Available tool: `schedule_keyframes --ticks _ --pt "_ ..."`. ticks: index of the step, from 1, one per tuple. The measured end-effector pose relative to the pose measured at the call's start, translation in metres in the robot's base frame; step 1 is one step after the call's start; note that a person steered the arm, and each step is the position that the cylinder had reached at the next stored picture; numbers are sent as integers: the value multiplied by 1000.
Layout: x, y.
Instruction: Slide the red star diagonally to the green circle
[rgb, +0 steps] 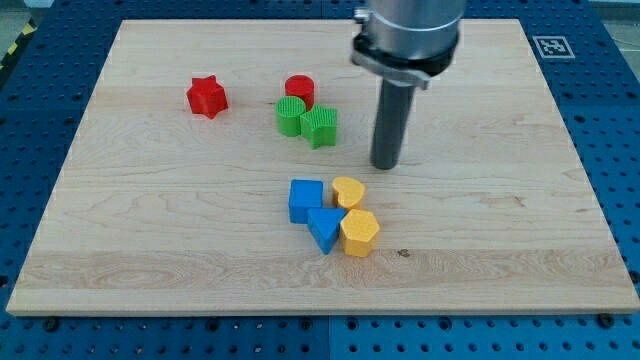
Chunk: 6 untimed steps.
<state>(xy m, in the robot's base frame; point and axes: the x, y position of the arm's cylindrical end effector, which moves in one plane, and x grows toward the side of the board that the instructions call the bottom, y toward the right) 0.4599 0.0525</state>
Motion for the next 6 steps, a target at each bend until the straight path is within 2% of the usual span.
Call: schedule_keyframes --ticks 2,3,4,5,6 --pt "-26 -83" --pt "-45 -94" --pt "-44 -94" --pt "-25 -109" --pt "-26 -165"
